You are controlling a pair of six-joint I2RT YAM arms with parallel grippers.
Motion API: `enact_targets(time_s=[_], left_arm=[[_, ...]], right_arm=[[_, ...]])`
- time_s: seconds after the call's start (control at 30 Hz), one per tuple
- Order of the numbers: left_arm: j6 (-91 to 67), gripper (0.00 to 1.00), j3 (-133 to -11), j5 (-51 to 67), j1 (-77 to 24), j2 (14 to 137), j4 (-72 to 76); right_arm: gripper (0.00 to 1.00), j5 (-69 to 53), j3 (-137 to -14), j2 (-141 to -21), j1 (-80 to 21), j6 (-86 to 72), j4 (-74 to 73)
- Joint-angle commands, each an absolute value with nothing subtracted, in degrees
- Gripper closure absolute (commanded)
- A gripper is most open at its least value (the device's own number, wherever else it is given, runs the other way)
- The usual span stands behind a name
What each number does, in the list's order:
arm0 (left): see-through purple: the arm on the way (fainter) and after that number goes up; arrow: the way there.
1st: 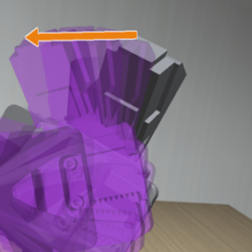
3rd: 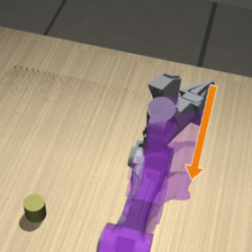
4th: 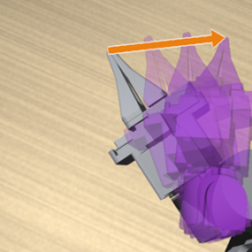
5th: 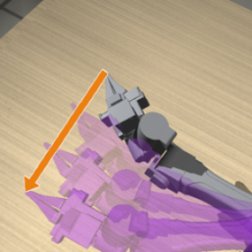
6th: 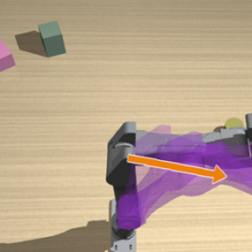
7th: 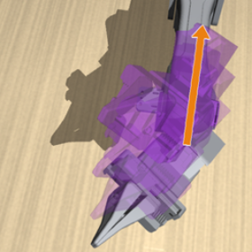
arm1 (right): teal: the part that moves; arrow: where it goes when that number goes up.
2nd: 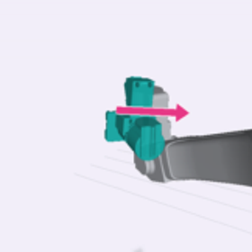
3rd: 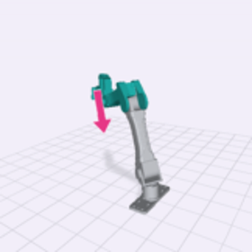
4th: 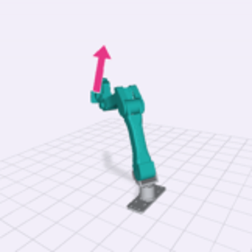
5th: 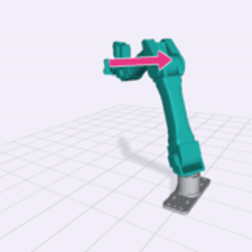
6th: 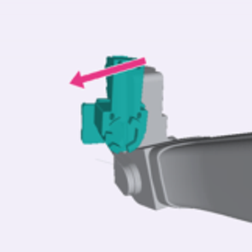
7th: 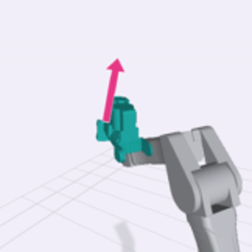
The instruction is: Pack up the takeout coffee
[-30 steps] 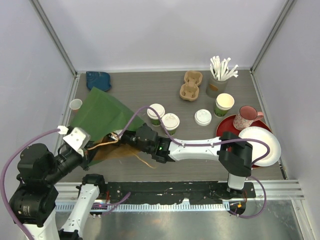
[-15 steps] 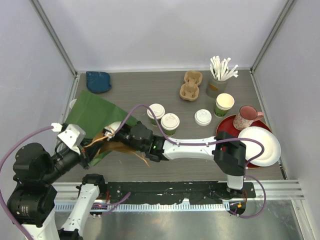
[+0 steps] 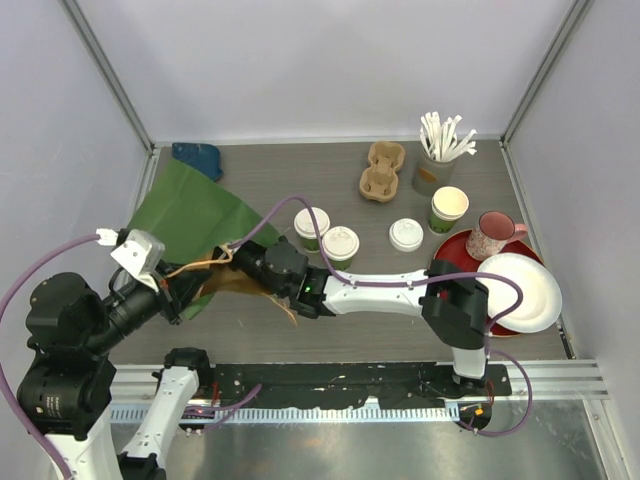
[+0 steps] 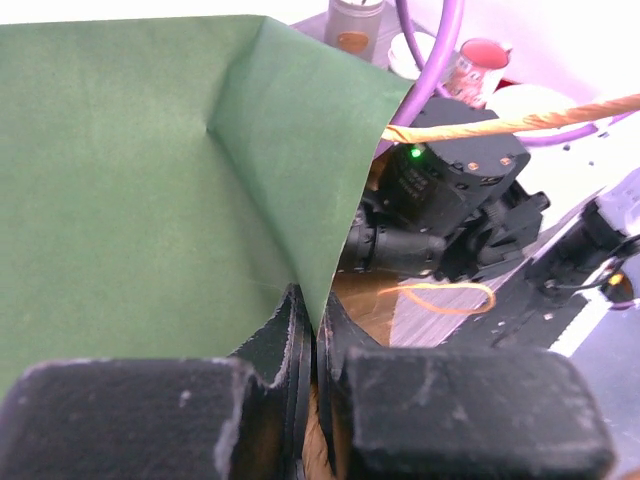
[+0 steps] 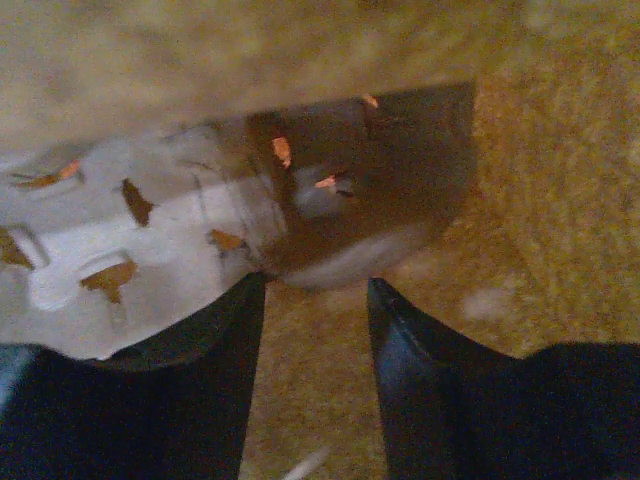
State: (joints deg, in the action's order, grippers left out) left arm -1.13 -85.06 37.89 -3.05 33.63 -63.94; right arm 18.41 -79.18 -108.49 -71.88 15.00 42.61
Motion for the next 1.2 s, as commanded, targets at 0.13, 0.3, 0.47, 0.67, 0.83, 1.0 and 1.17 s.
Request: enact_targets(time_s=[0.13,0.3,0.47,0.67,0.83,1.0,1.17], left_arm=[[17.12,1.0,-79.81,33.42,-3.6,31.21,-65.92],[24.51,1.0,-75.33,29.01,-3.6,29.62,-65.04],[29.87,1.0,-71.9,28.92,-3.52,25.85,-66.53],[32.25,1.0,-70.75,33.21,-3.43,23.47,-69.17],[32.87,1.0,-72.51,36.73,-2.99,23.47,-71.28],[31.21,1.0,-74.53,41.74,-1.5,23.55,-72.16],[26.29,1.0,-77.69,43.51,-0.7,24.52,-69.7]], right_arm=[[0.4,18.39,-70.68,-99.78,-71.89,14.59,40.17],[0.34,11.7,-63.9,-93.09,-74.52,20.02,35.09],[0.33,6.33,-59.86,-87.2,-75.85,21.1,28.31],[0.32,4.66,-57.13,-84.91,-76.02,21.44,25.58],[0.58,0.71,-57.56,-86.13,-76.29,23.9,25.4],[0.82,0.79,-61.86,-92.27,-76.38,29.6,26.19],[0.86,-1.12,-67.23,-97.2,-77.43,36.99,24.87]])
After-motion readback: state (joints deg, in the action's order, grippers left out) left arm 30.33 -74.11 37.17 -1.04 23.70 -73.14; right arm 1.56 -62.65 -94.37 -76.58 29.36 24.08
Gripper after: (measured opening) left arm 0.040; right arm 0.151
